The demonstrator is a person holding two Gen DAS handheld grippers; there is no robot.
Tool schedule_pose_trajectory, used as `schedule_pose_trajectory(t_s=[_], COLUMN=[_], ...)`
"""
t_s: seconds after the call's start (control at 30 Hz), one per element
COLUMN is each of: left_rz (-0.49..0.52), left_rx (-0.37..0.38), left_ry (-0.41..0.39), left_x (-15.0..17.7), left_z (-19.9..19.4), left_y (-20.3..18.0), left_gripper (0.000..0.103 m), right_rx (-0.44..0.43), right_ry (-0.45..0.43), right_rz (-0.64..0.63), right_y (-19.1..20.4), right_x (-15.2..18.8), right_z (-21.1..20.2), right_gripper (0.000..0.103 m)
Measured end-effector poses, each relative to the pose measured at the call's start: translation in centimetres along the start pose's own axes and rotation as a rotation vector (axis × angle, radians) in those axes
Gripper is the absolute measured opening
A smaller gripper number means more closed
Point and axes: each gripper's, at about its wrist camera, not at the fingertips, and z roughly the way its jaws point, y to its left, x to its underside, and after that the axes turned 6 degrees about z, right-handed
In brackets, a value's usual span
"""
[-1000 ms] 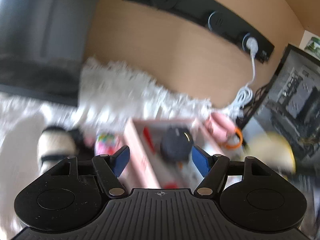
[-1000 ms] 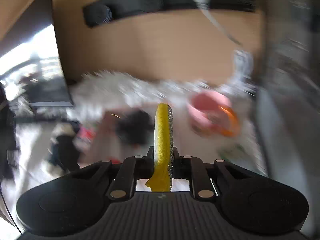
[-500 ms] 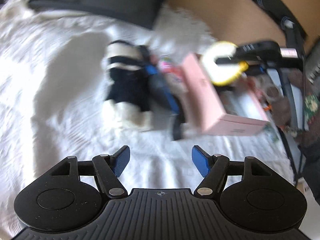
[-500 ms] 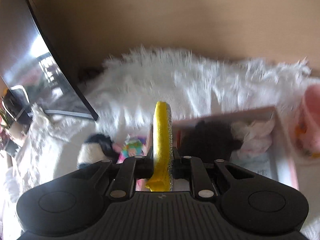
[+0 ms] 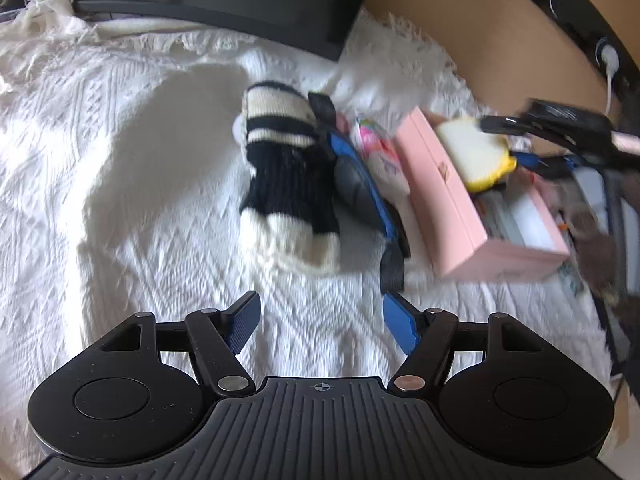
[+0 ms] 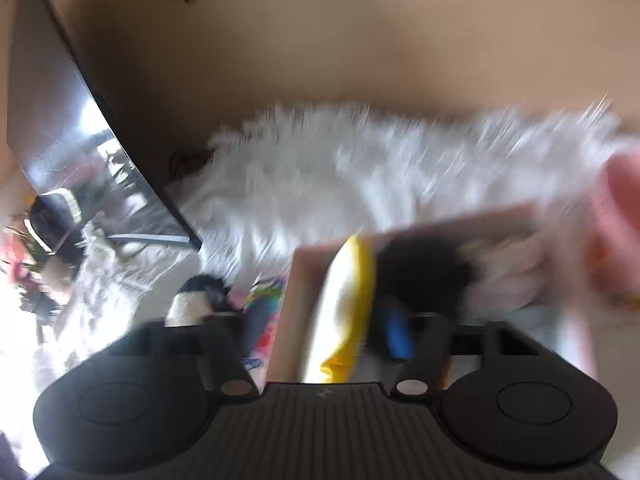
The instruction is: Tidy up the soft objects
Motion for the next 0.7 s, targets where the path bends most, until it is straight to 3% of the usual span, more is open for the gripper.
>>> schedule_pose_trajectory(t_s=[0.1, 0.3, 0.4, 0.53, 0.7], left_rz=[0.008, 0.03, 0.092, 0.14, 0.178], left_rx=[0.018, 0.01, -0.019, -0.054, -0.116], left_ry=[-0.026, -0.083, -0.114, -0.096, -0.028], left_x=[-1.7, -6.4, -9.5, -13.2, -15.9], left_z=[0.5, 2.4, 3.8, 7.3, 12.3], left_y=[-0.5, -1.7, -2.2, -2.4, -2.4], left_gripper=[0.073, 0.073, 0.073, 0.056, 0.056], right_rx=[0.121, 0.368, 0.386, 0.389, 0.404], right_ry=[-0.084, -0.164, -0.16, -0.131, -0.066], right_rz=[-0.124, -0.367, -0.358, -0.366, -0.401], right_y=[0.9, 2.0, 1.6, 1.8, 1.9], right_x=[0.8, 5.4, 8.0, 11.5, 14.7], right_z=[-2.6, -5.5, -6.7, -7.3, -7.7], right_gripper=[0.071, 0.071, 0.076, 0.076, 0.076])
